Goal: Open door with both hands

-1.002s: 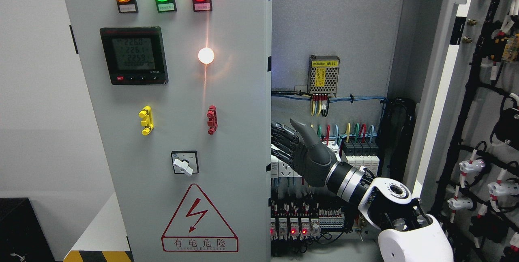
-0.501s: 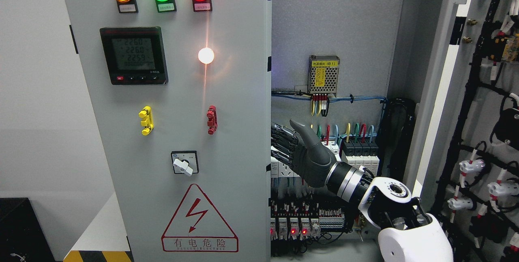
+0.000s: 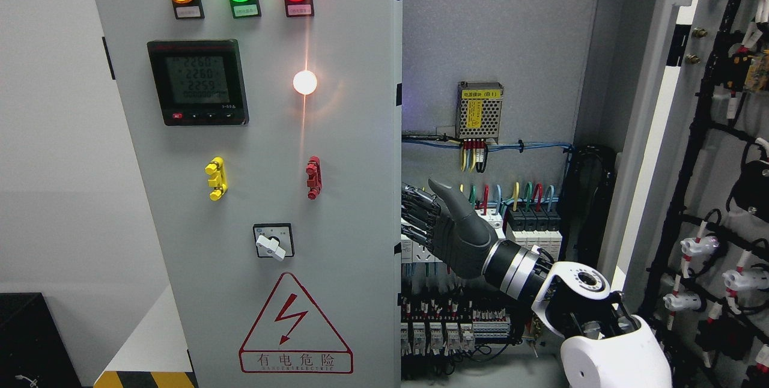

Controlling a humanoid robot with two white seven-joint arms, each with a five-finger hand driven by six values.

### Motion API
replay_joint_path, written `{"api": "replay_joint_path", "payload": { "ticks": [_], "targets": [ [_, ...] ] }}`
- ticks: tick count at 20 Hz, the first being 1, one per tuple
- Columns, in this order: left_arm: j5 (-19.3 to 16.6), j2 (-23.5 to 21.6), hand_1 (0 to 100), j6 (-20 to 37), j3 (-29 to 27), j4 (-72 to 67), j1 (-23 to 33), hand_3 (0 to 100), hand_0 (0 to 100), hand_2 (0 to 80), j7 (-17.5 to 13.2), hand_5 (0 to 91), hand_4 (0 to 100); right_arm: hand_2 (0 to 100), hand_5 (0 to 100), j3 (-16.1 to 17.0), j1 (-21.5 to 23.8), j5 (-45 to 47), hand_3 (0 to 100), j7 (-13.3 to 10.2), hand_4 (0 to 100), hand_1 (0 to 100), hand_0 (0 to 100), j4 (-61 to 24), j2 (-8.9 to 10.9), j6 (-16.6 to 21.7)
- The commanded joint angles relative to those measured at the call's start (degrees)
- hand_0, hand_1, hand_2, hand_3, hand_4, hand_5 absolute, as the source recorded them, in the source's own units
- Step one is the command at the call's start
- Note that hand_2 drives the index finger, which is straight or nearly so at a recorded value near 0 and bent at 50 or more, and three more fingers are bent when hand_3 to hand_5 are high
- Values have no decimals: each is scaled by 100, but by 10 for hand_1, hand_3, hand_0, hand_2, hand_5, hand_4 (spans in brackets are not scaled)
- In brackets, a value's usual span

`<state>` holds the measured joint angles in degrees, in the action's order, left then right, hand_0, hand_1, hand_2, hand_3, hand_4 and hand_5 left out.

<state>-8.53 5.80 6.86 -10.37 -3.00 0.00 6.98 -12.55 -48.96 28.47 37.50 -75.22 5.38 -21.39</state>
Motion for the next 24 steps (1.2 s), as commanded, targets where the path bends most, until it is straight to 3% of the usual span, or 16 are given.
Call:
{"api": "replay_joint_path", "payload": {
  "ticks": [1,5,24],
  "targets": [
    [0,0,0,-1,0,-7,70,0,0,0,-4,0,0,0,0,-2,-17,1,0,38,0,0,191,16,7,4],
    [0,0,0,-1,0,-7,70,0,0,0,-4,0,0,0,0,-2,-26,-8,0,239,0,0,191,-2,7,12],
    [0,0,0,-1,0,1,70,0,0,0,-4,0,0,0,0,7,-70,-8,0,257,0,0,191,-19,16,4]
  ]
}}
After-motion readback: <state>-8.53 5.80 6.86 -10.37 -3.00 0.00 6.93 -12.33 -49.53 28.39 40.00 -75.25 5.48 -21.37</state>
